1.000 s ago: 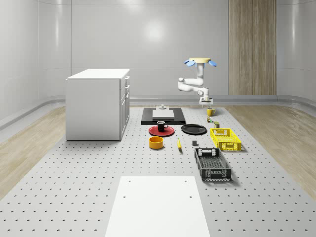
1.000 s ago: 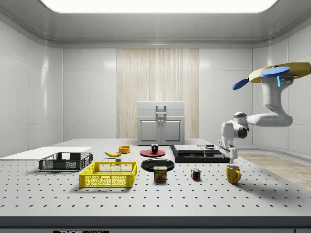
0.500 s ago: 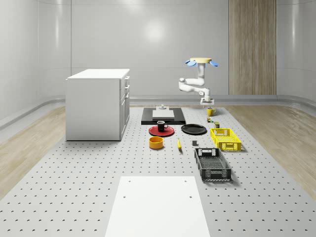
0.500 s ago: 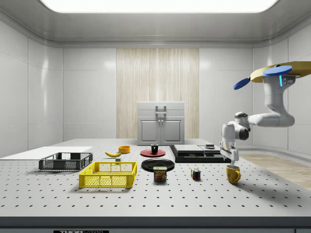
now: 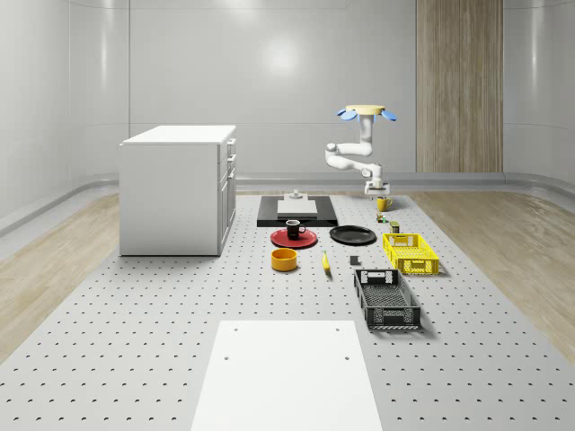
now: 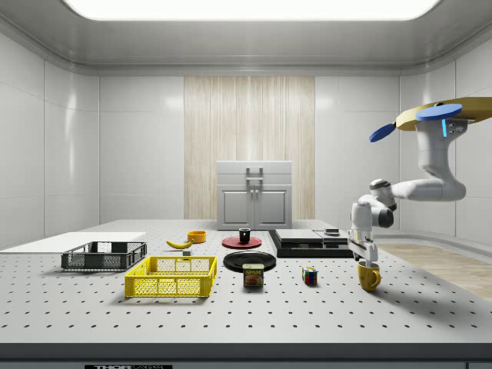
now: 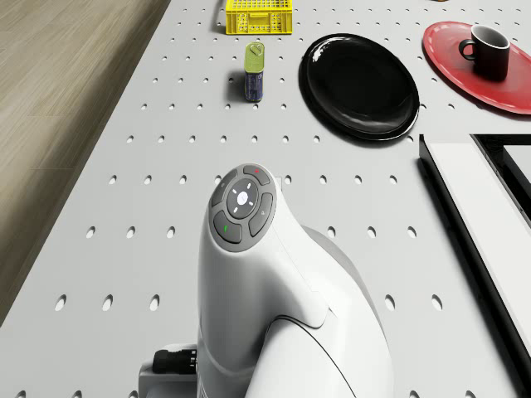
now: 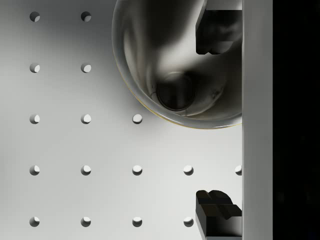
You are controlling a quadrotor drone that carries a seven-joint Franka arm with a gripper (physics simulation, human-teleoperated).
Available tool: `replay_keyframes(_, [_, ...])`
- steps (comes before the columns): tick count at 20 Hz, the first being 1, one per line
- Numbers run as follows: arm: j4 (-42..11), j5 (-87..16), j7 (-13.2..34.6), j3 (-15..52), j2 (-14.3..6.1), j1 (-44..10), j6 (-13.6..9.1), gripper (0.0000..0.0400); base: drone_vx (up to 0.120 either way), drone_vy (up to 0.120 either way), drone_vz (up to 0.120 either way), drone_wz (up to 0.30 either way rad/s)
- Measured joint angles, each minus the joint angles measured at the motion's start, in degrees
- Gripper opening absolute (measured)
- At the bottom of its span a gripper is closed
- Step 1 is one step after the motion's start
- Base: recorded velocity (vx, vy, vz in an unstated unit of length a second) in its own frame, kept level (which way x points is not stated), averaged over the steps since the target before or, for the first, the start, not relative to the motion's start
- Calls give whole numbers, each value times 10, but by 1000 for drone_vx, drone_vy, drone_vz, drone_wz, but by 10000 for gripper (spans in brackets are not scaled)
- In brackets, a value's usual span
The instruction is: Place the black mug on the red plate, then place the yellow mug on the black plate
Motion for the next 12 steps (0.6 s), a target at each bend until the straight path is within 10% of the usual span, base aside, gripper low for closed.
replay_keyframes(12, [-5,-18,-1,-16,5,9,0,400,0,0,0,0])
